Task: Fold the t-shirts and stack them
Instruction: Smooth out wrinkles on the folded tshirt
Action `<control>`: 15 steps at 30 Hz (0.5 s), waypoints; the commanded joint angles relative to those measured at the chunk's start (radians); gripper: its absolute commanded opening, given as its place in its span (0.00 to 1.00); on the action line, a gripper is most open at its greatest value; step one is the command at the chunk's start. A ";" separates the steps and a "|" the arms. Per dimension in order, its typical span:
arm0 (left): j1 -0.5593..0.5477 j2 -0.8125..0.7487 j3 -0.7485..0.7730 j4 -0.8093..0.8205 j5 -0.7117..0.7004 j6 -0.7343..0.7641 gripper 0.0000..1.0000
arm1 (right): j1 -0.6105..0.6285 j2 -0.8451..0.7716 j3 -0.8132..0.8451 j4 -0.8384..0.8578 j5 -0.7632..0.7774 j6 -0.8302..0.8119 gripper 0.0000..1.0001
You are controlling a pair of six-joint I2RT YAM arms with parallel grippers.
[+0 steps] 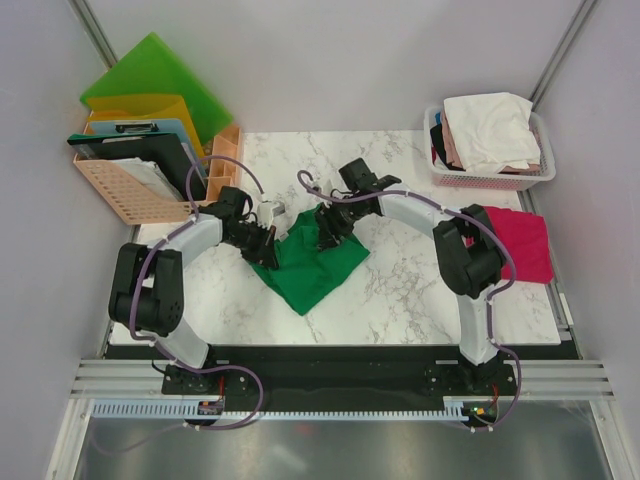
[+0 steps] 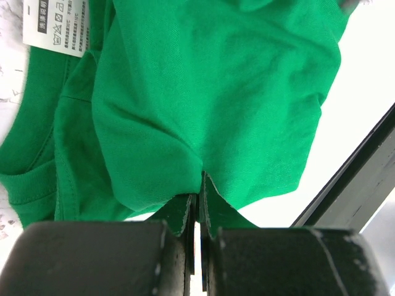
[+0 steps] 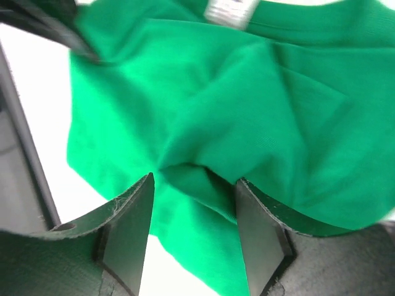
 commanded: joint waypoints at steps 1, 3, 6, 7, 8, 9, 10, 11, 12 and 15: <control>0.002 0.013 0.036 -0.001 0.000 0.038 0.02 | 0.058 -0.088 -0.024 0.015 -0.098 0.018 0.61; 0.002 0.017 0.036 0.002 -0.002 0.036 0.02 | 0.099 -0.103 -0.039 0.012 -0.114 0.013 0.61; 0.002 0.021 0.033 0.002 -0.005 0.036 0.02 | 0.124 -0.112 -0.033 0.012 -0.132 0.004 0.59; 0.002 0.020 0.032 0.004 -0.005 0.036 0.02 | 0.124 -0.115 -0.030 0.018 -0.134 0.002 0.59; 0.002 0.020 0.030 0.002 -0.005 0.038 0.02 | 0.124 -0.115 -0.018 0.024 -0.126 0.004 0.57; 0.002 0.013 0.025 0.002 -0.005 0.036 0.02 | 0.124 -0.114 -0.012 0.037 -0.099 0.001 0.55; 0.002 0.009 0.022 0.004 -0.005 0.038 0.02 | 0.124 -0.120 -0.012 0.050 -0.083 -0.005 0.53; 0.002 0.007 0.021 0.002 -0.005 0.038 0.02 | 0.124 -0.126 -0.030 0.070 -0.064 -0.007 0.52; 0.002 -0.003 0.018 0.002 -0.005 0.039 0.02 | 0.125 -0.135 -0.042 0.125 -0.018 0.001 0.50; 0.004 -0.022 0.004 0.001 -0.011 0.042 0.02 | 0.124 -0.152 -0.061 0.184 0.041 -0.001 0.49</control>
